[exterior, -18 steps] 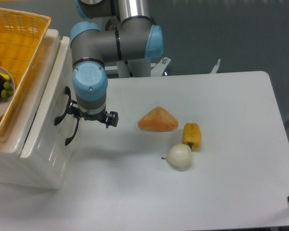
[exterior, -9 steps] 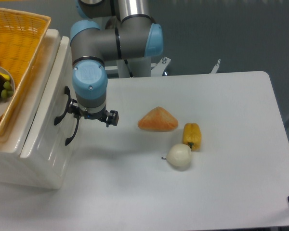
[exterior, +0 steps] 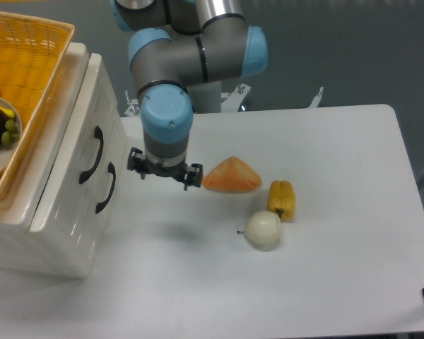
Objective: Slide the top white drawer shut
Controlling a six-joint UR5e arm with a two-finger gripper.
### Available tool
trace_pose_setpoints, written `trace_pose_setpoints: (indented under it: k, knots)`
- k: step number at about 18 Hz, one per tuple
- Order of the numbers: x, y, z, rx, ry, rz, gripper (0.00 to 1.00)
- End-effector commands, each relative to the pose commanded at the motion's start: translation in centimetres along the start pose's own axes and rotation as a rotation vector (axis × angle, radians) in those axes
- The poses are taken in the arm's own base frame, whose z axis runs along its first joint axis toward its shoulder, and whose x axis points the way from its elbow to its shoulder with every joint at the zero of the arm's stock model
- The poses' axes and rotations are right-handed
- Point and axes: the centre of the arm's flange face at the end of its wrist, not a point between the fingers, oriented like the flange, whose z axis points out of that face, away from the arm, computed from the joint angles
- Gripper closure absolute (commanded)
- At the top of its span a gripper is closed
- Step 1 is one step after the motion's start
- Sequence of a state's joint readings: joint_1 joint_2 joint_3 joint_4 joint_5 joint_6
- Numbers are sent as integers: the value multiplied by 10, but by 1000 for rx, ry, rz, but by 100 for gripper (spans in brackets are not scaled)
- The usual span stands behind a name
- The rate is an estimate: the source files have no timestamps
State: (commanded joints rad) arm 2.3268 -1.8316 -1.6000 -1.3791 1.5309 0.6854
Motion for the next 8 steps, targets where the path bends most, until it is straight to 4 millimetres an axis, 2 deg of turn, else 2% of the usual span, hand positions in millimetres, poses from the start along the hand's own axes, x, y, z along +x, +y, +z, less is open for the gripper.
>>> trace_pose_setpoints:
  k: [4,8]
  knots:
    - [-39,27,-14,19,-11,9,0]
    - [-63,47,-25,35,-22,-6,0]
